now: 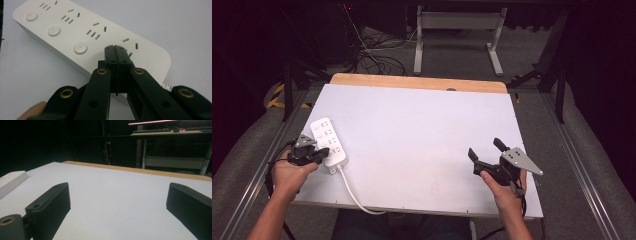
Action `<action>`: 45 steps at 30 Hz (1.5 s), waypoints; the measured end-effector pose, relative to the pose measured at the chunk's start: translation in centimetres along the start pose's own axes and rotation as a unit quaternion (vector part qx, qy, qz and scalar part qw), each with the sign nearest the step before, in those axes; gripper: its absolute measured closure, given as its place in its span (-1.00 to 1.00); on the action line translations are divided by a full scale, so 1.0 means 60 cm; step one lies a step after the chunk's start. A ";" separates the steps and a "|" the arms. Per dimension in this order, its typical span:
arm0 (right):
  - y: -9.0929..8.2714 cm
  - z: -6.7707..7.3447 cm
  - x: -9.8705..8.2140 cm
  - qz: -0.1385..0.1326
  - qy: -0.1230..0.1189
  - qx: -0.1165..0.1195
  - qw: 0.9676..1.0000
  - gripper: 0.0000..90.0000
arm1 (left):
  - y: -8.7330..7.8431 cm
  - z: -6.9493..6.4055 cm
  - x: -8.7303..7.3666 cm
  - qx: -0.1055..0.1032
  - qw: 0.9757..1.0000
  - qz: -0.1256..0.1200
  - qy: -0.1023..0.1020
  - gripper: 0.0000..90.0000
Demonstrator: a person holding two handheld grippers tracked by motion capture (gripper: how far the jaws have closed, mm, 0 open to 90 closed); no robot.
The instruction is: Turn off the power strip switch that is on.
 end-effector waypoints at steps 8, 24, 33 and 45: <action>-0.001 0.001 0.002 -0.001 0.000 -0.001 1.000 -0.87 | 0.001 0.000 -0.003 0.000 1.000 -0.003 -0.023 1.00; -0.002 0.001 0.003 -0.002 -0.003 -0.002 1.000 -0.86 | 0.004 0.001 -0.005 0.005 0.999 -0.007 -0.031 1.00; -0.001 0.001 0.002 0.000 -0.002 -0.001 1.000 -0.86 | 0.004 0.002 -0.005 0.000 0.999 -0.006 -0.038 1.00; -0.001 0.001 0.002 0.000 -0.001 -0.001 1.000 -0.86 | 0.004 0.002 -0.006 0.000 0.999 -0.007 -0.038 1.00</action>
Point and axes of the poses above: each handheld gripper's, and its own axes: y roughly forward along the jaws, x roughly out of its top, z roughly to its left, the point moved 5 cm from there along y, roughly forward along the jaws, and after that the axes turned 8 degrees about x, right-handed, at the moved point
